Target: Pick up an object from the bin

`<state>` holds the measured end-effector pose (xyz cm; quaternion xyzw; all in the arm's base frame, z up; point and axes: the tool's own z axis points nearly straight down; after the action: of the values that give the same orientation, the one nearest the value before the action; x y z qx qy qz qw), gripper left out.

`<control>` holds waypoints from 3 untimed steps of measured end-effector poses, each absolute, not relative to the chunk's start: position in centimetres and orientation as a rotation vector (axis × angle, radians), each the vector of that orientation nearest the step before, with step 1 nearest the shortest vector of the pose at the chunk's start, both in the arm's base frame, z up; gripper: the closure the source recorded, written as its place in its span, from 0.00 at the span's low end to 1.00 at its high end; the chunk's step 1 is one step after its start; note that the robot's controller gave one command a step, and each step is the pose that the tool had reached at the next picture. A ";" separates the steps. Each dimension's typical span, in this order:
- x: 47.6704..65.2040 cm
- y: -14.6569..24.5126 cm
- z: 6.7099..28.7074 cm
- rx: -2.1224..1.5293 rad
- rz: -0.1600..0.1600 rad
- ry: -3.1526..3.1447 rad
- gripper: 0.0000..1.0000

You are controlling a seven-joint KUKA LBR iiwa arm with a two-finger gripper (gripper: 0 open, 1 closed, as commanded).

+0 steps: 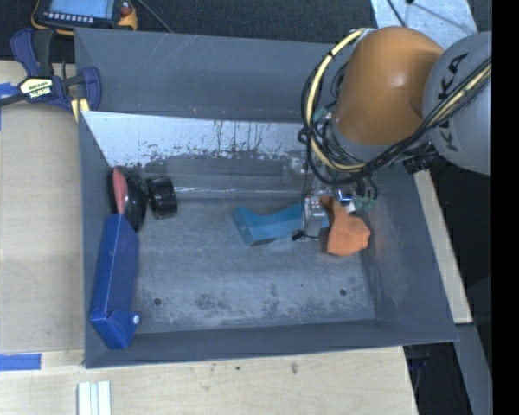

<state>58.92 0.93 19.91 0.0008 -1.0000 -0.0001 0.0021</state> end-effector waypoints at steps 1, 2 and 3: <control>59.0 0.9 20.4 0.002 0.000 -3.145 0.00; 59.4 1.3 15.5 -0.082 -0.001 -3.151 0.00; 59.2 0.0 9.9 -0.002 0.000 -3.145 0.00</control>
Offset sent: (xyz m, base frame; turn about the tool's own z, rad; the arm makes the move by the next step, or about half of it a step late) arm 0.0040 0.0068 -0.0843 0.0879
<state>59.18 0.05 9.94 -0.0008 -1.0000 -0.0001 -0.0019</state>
